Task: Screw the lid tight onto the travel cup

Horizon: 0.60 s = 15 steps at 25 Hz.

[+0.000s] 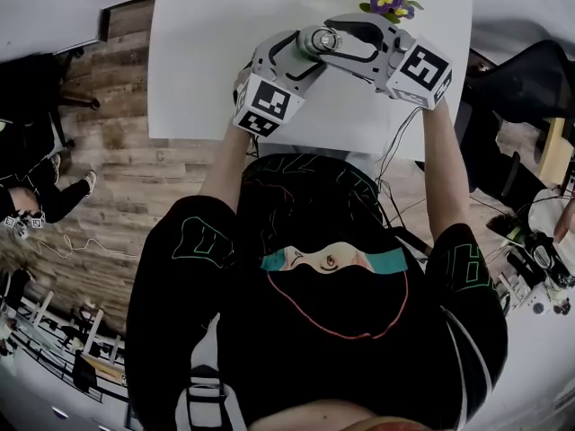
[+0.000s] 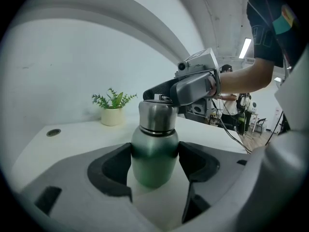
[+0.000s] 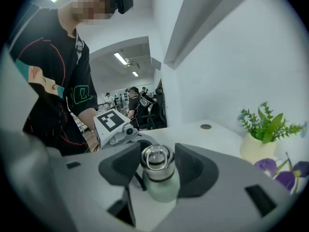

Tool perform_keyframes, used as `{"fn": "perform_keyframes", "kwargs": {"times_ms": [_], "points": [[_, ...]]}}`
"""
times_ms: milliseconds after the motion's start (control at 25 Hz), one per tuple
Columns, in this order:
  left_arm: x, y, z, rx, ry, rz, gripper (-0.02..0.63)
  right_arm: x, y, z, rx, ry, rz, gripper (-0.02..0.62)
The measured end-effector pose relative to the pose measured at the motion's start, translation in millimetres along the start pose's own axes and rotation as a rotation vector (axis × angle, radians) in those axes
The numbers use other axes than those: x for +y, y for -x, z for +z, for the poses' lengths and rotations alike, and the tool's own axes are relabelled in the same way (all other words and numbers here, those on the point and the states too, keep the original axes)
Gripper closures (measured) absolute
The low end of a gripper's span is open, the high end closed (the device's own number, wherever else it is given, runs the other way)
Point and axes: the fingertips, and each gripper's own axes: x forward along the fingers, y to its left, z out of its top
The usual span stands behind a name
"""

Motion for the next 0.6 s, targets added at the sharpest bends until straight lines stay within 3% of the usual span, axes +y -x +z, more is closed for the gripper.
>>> {"fn": "perform_keyframes", "kwargs": {"times_ms": [240, 600], "points": [[3.9, 2.0, -0.6, 0.003, 0.003, 0.004, 0.286, -2.0, -2.6, -0.3, -0.027, -0.020, -0.089, 0.368], [3.6, 3.4, -2.8, 0.009, 0.007, 0.004, 0.287, -2.9, -0.4, -2.9, -0.092, -0.083, -0.291, 0.365]]}}
